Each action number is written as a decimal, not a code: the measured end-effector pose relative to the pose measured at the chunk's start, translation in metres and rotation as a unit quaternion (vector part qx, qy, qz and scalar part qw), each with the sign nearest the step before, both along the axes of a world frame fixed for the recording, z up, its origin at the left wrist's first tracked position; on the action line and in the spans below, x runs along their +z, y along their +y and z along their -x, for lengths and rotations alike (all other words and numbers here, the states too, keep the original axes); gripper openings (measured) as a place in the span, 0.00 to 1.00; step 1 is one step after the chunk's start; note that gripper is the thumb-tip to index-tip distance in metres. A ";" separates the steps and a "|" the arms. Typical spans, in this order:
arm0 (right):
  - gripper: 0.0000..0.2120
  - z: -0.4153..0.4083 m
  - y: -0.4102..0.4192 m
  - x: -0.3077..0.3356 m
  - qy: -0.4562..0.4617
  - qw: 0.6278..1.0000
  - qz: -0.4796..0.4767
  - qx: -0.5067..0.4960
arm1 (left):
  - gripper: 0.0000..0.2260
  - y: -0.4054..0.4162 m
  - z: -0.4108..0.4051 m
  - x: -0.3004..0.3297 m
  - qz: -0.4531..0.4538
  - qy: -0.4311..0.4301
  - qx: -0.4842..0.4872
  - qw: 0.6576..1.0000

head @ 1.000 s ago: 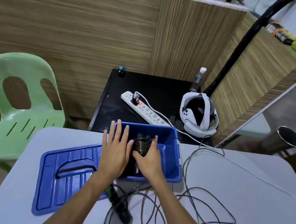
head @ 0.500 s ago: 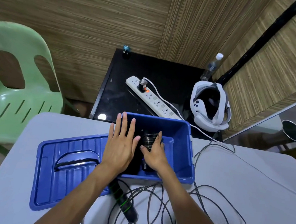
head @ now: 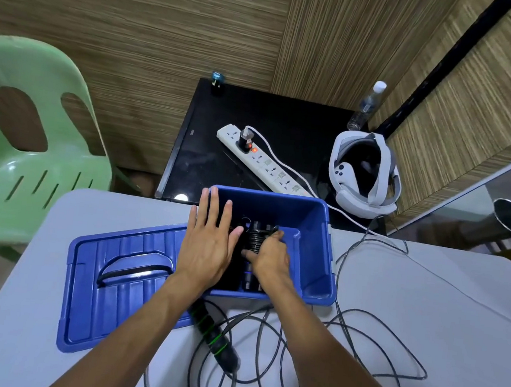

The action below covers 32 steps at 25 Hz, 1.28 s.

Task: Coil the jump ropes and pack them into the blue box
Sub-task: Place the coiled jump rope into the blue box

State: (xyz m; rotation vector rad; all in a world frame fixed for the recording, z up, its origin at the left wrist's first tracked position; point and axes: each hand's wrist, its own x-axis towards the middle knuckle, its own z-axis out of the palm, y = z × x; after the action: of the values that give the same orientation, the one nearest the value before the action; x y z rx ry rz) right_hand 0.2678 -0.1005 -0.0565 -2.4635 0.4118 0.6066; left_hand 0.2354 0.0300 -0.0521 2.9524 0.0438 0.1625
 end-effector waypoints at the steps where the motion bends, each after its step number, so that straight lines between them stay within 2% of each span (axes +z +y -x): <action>1: 0.41 -0.001 0.000 0.000 0.002 1.000 -0.003 -0.005 | 0.29 0.000 0.000 0.000 -0.001 0.000 -0.002 1.000; 6: 0.37 -0.004 -0.006 0.002 -0.013 1.000 -0.014 0.008 | 0.29 0.001 0.000 -0.001 -0.012 0.009 -0.002 1.000; 13: 0.45 0.016 -0.044 0.041 0.024 0.987 -0.111 0.110 | 0.30 -0.003 0.013 0.013 0.016 0.031 0.002 0.999; 16: 0.37 0.035 -0.061 0.073 -0.037 0.974 -0.138 0.174 | 0.27 -0.015 0.041 0.024 0.032 0.012 -0.023 0.999; 19: 0.32 0.077 -0.080 0.089 -0.173 0.955 -0.171 0.172 | 0.24 -0.026 0.080 0.032 0.021 -0.041 -0.065 0.997; 24: 0.22 0.163 -0.114 0.068 -0.267 0.929 -0.218 0.137 | 0.19 -0.044 0.154 0.036 -0.015 -0.079 -0.154 0.985; 27: 0.19 0.202 -0.137 0.050 -0.322 0.915 -0.209 0.125 | 0.15 -0.061 0.188 0.031 -0.012 -0.083 -0.210 0.974; 30: 0.16 0.230 -0.160 0.036 -0.316 0.921 -0.200 0.110 | 0.13 -0.071 0.211 0.021 -0.005 -0.058 -0.257 0.965; 32: 0.18 0.249 -0.168 0.027 -0.272 0.941 -0.174 0.105 | 0.18 -0.072 0.217 0.016 -0.017 -0.018 -0.283 0.959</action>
State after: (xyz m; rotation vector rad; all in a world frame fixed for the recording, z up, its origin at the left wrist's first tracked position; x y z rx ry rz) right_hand 0.0187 -0.2684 -0.0291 -2.2158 -0.1688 0.0485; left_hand 0.0186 -0.0420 -0.0359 2.8537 -0.8047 0.1334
